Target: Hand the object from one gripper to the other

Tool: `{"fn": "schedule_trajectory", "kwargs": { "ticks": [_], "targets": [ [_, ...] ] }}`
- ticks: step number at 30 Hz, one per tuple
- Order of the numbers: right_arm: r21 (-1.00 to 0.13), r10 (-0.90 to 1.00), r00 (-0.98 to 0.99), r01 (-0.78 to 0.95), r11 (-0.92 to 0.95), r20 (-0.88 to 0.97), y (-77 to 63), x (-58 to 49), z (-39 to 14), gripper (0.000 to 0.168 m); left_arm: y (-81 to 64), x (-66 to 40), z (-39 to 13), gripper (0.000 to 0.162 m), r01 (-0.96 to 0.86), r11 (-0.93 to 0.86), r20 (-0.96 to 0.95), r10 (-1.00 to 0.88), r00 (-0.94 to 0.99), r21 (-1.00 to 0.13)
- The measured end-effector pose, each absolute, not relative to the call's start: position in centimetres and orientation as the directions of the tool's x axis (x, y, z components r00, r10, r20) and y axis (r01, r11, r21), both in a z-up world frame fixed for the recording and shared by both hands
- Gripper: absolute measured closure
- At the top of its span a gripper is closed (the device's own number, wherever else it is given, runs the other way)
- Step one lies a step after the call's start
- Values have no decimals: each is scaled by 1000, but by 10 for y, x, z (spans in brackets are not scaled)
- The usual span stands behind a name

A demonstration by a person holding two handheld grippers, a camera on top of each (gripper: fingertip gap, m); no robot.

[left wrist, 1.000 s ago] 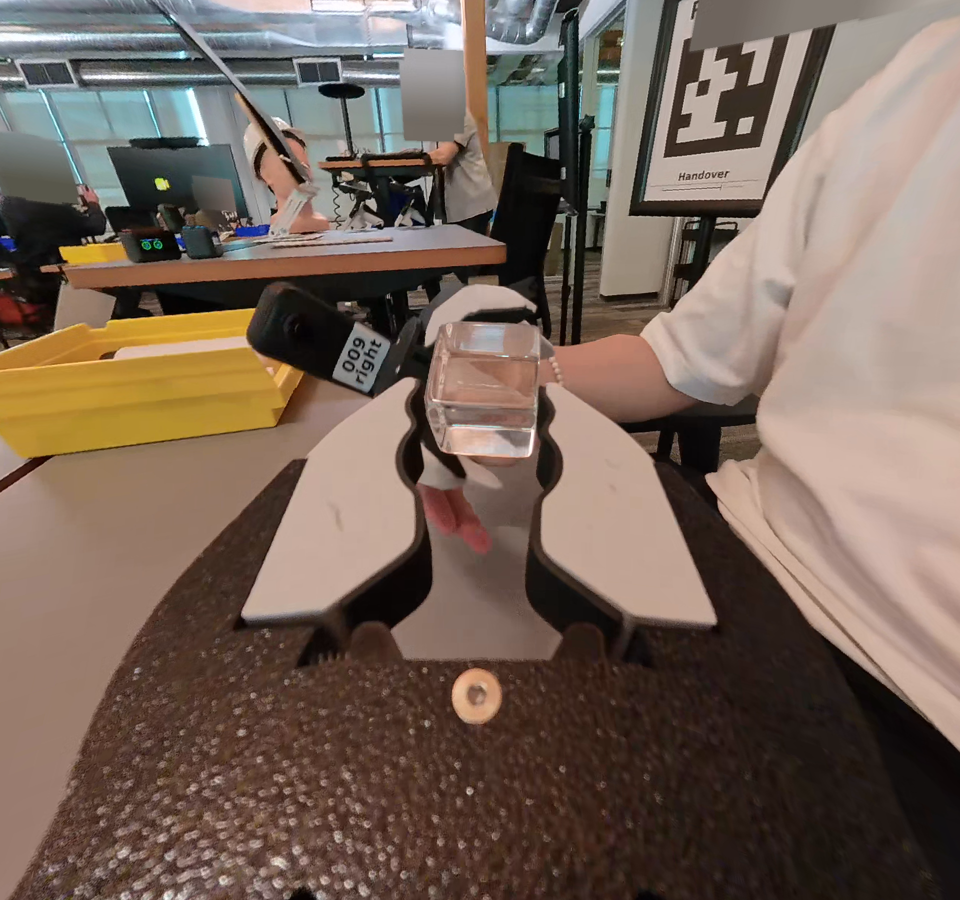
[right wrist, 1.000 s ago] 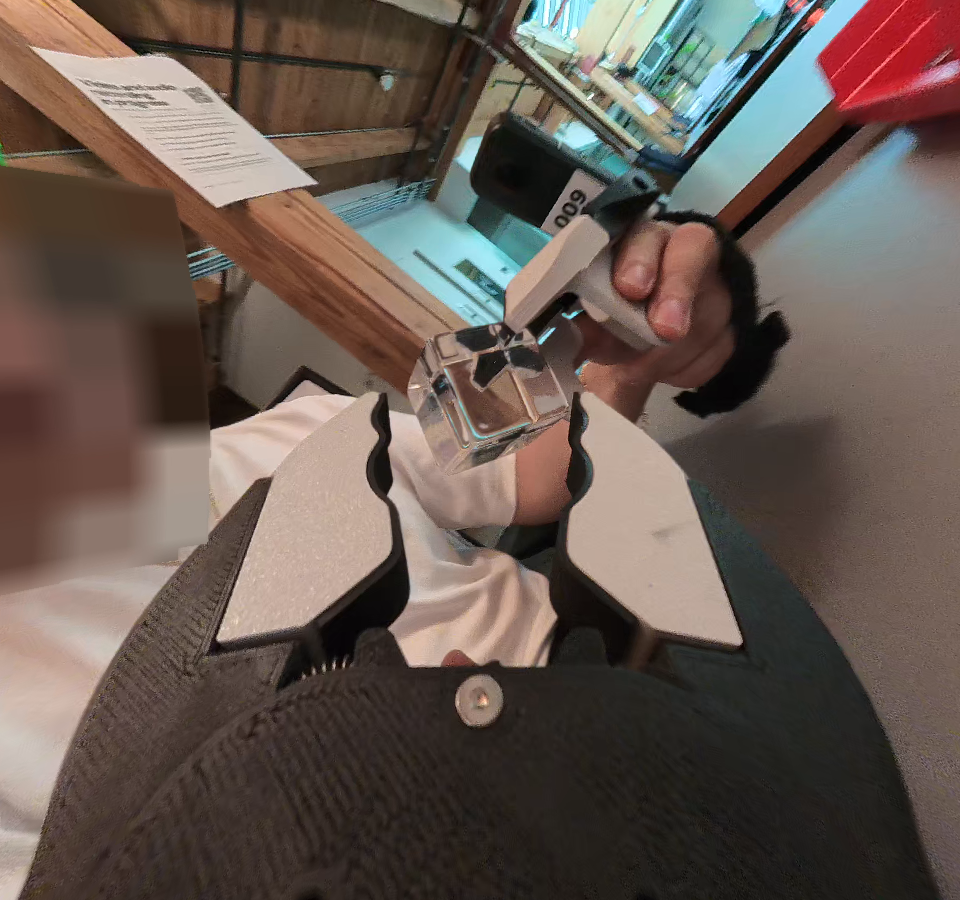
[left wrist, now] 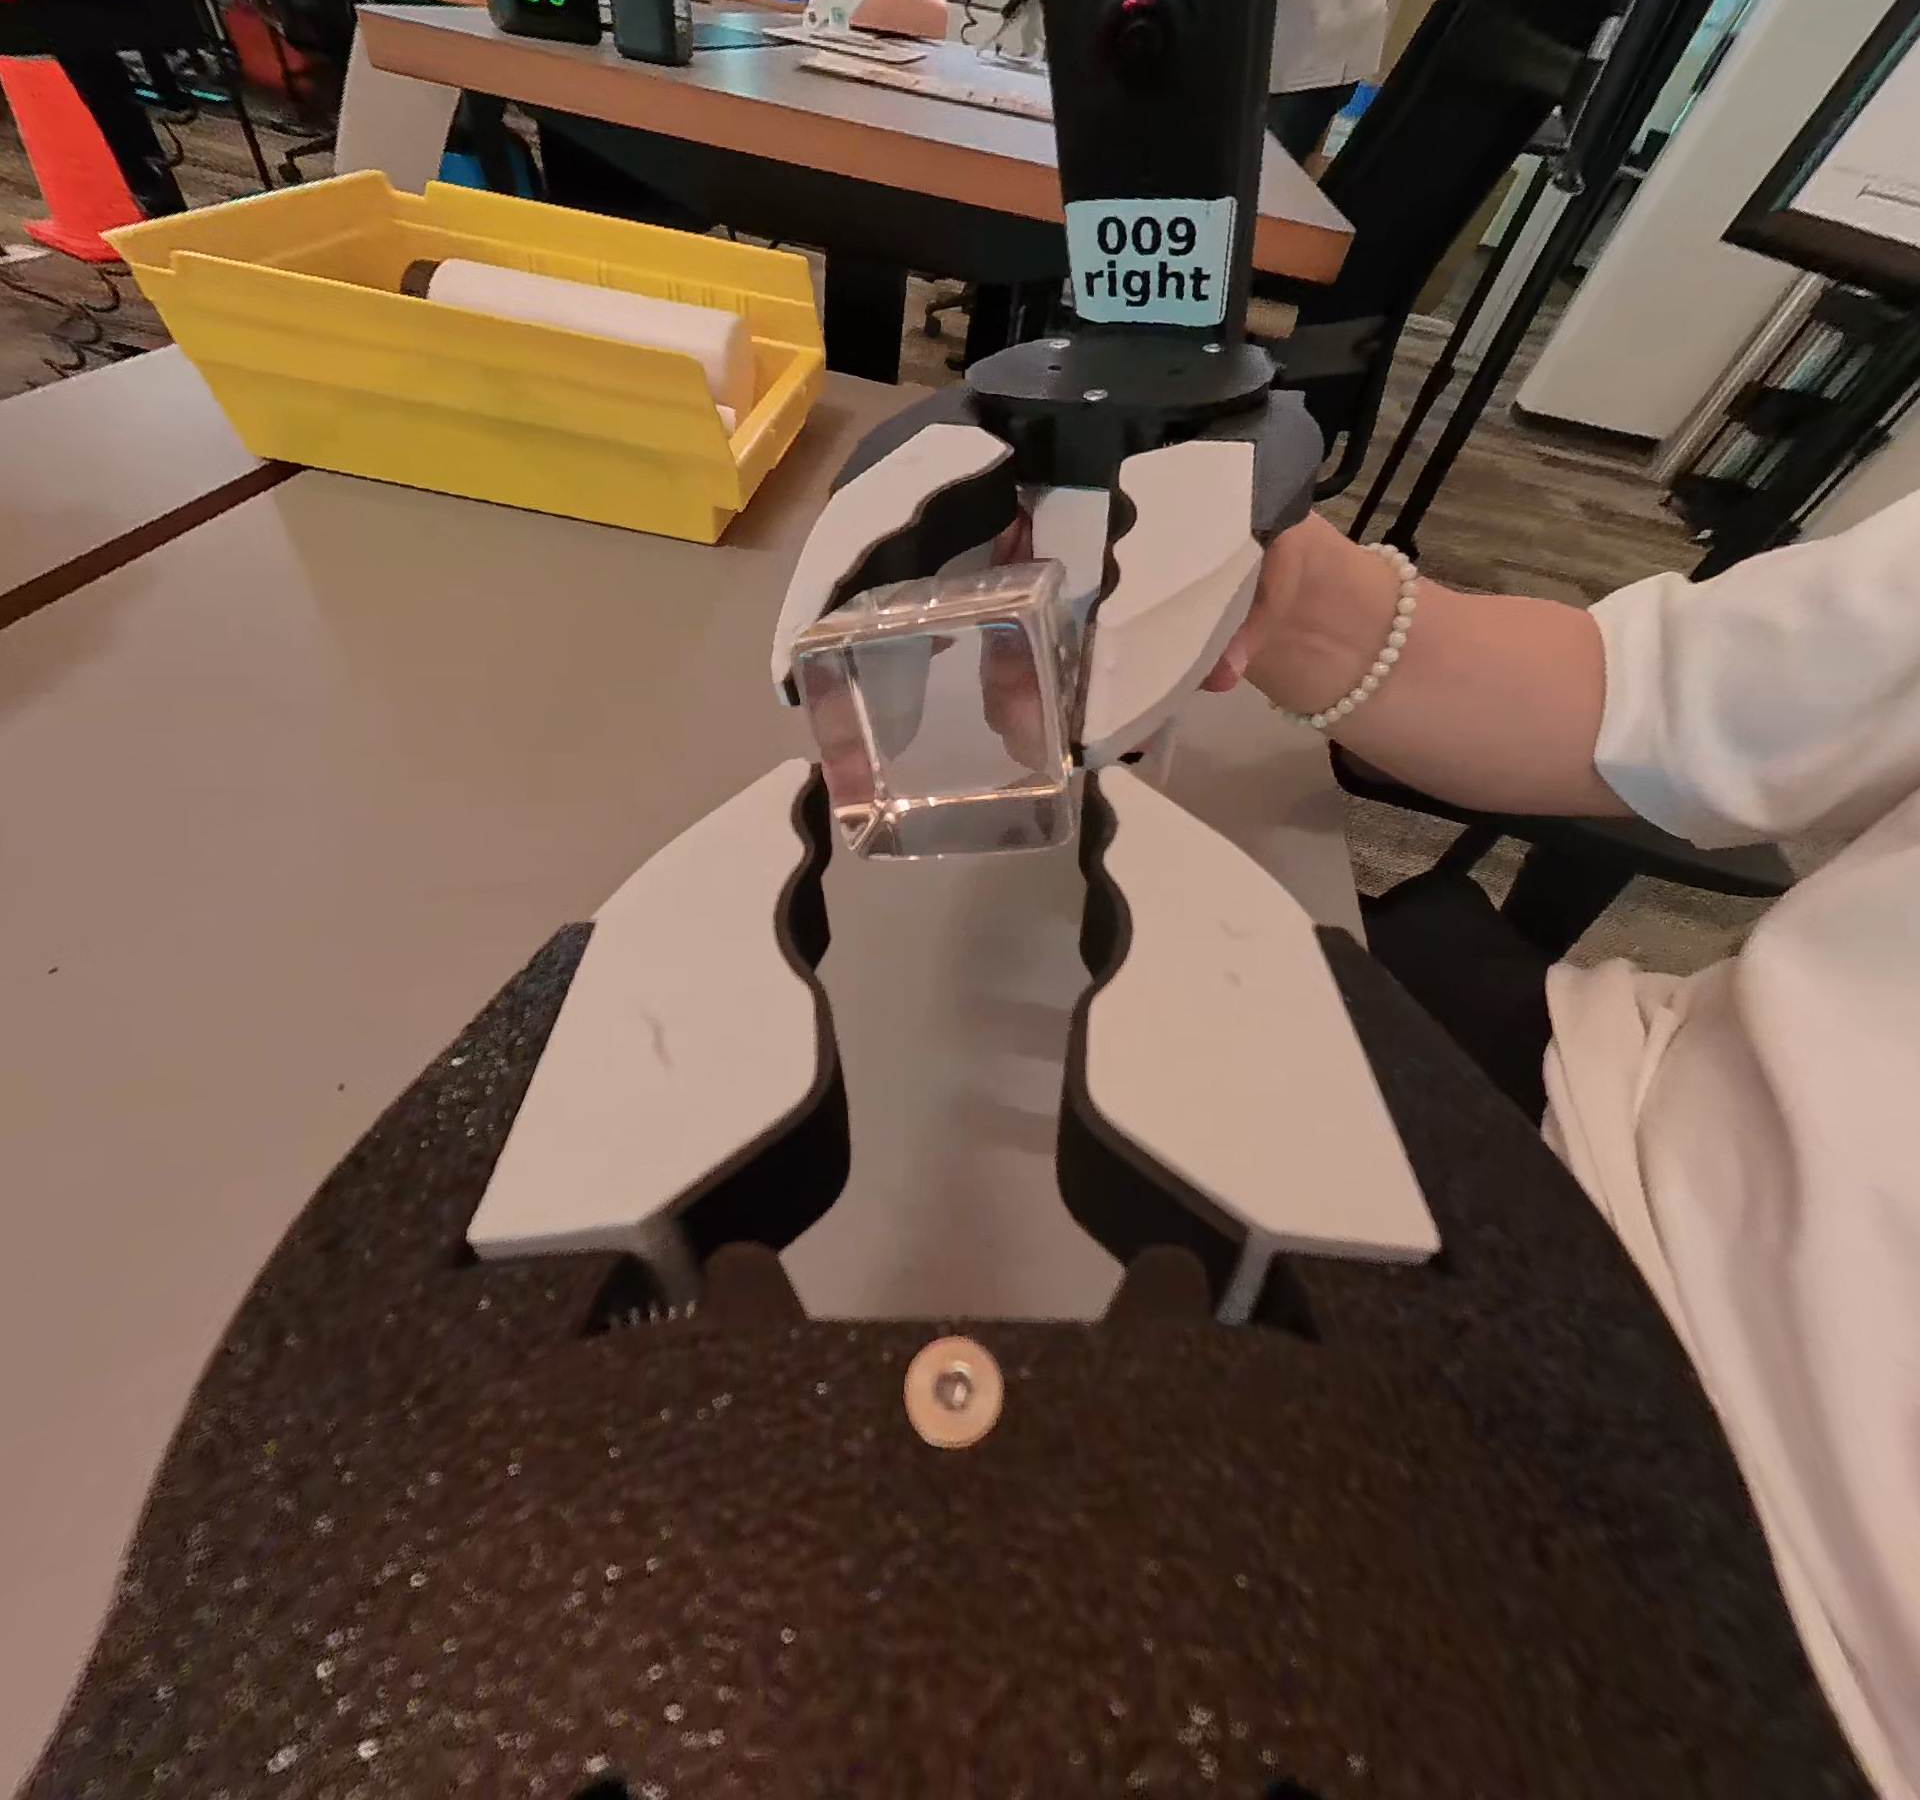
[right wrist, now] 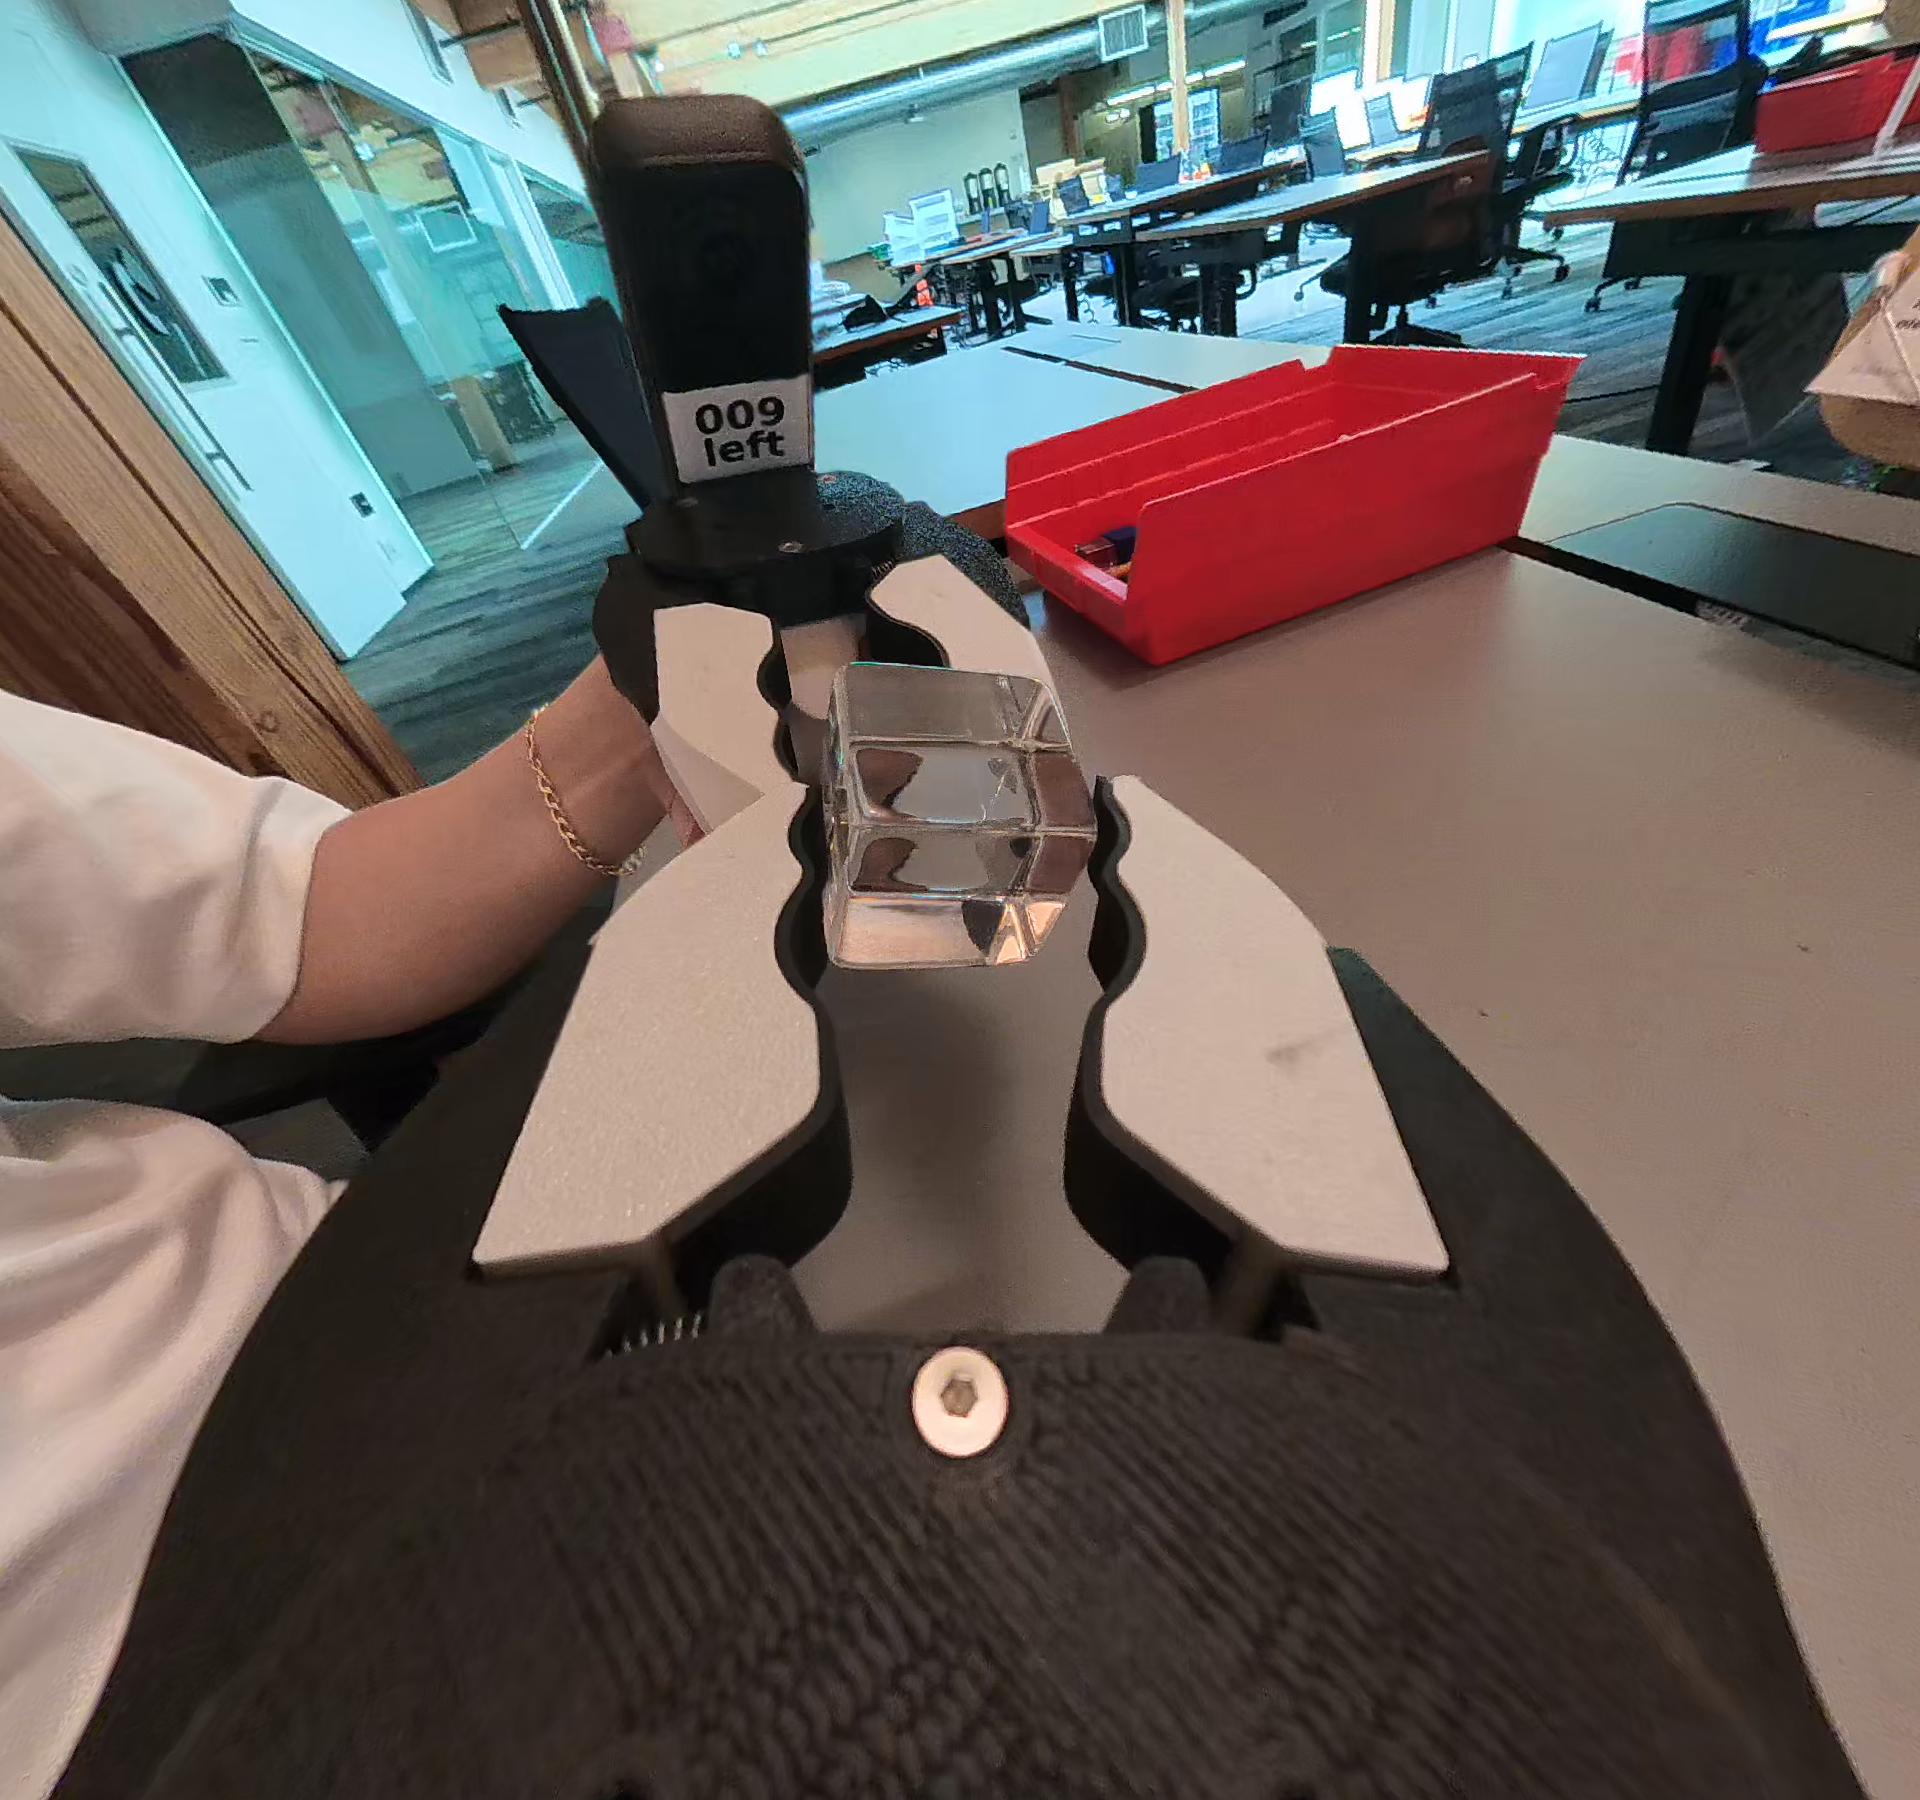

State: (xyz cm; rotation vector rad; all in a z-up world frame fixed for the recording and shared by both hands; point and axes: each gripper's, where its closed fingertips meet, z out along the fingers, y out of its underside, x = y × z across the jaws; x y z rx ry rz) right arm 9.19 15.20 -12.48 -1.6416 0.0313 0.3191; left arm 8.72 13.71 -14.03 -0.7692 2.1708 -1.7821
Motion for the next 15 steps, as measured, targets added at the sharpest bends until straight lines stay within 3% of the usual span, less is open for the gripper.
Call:
{"fn": "schedule_trajectory", "kwargs": {
  "ticks": [7, 8, 11, 13, 15],
  "targets": [
    [-980, 133, 976, -157, -123, -173, 149, 94, -124, 120, 135, 91, -141, 118, -114, 95, 51, -501, -864, -989],
    [-976, 139, 970, -186, -109, -201, 147, 94, -121, 121, 135, 92, -141, 118, -60, 108, -3, -504, -864, -992],
    [-925, 157, 913, -362, -114, -376, 141, 99, -116, 99, 136, 93, -140, 119, 105, 188, -189, -518, -834, -977],
    [-842, 227, 812, -501, -198, -537, 135, 93, -121, 83, 138, 95, -137, 119, 215, 247, -317, -530, -786, -945],
    [-757, 286, 701, -609, -236, -653, 131, 92, -123, 82, 139, 94, -133, 119, 342, 318, -464, -526, -713, -884]
  ]
}}
